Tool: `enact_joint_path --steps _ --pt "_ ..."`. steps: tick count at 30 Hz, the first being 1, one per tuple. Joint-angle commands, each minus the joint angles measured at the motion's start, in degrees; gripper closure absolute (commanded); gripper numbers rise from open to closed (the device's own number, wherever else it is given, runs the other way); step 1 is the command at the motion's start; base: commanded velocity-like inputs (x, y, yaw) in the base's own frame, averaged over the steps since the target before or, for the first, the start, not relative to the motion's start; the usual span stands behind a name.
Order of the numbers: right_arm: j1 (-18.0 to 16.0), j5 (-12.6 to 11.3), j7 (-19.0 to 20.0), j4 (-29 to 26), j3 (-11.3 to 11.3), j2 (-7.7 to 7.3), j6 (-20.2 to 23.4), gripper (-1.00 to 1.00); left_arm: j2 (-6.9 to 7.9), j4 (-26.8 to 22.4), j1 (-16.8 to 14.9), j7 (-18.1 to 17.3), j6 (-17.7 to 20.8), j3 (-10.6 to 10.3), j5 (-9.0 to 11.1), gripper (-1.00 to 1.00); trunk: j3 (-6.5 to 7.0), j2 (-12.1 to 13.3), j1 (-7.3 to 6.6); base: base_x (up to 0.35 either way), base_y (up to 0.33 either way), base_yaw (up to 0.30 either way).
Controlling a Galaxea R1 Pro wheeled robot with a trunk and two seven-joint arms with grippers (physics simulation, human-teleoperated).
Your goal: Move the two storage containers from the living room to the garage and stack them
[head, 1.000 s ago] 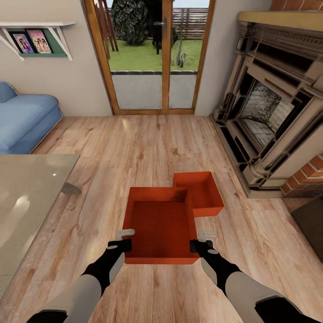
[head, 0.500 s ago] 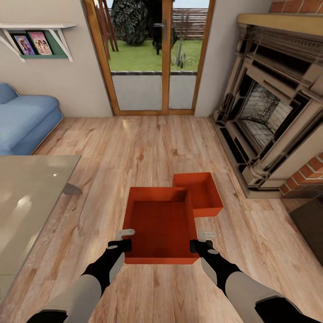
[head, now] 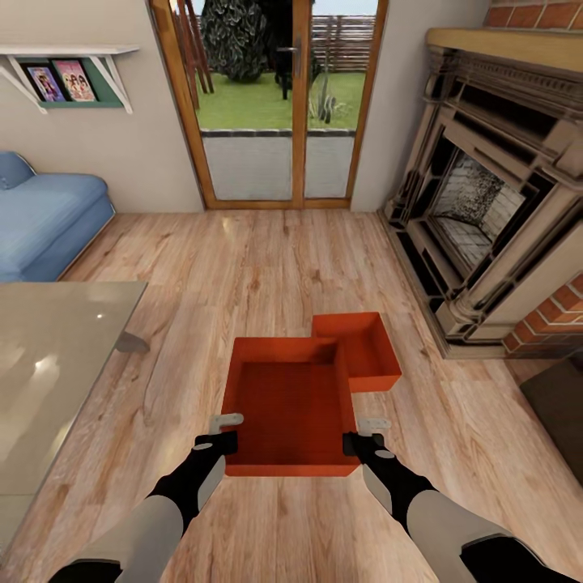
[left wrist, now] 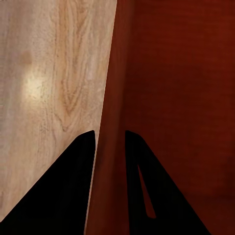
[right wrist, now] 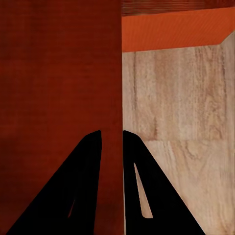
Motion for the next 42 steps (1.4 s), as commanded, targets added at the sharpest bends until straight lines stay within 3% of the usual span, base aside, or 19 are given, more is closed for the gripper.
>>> enact_joint_path --steps 1,13,32,42 --pt "-0.06 -0.42 -0.40 0.01 -0.38 -0.36 -0.25 1.00 1.67 -0.14 0.00 0.48 0.39 0.14 -0.12 1.00 0.14 0.37 -0.22 0.000 0.000 0.000" --pt "-0.06 -0.40 -0.38 -0.01 -0.29 -0.26 -0.23 1.00 1.68 -0.14 0.00 0.54 0.39 0.14 -0.15 1.00 2.34 5.19 -2.85 0.000 0.000 0.000" --pt "-0.06 -0.41 -0.48 -0.01 -0.38 -0.28 -0.15 1.00 1.67 -0.18 0.00 0.56 0.30 0.14 -0.15 1.00 7.29 12.81 -7.03 0.000 0.000 0.000" --pt "-0.06 -0.40 -0.48 -0.01 -0.38 -0.29 -0.13 1.00 1.67 -0.17 0.00 0.56 0.30 0.14 -0.15 1.00 9.19 16.82 -9.22 0.000 0.000 0.000"
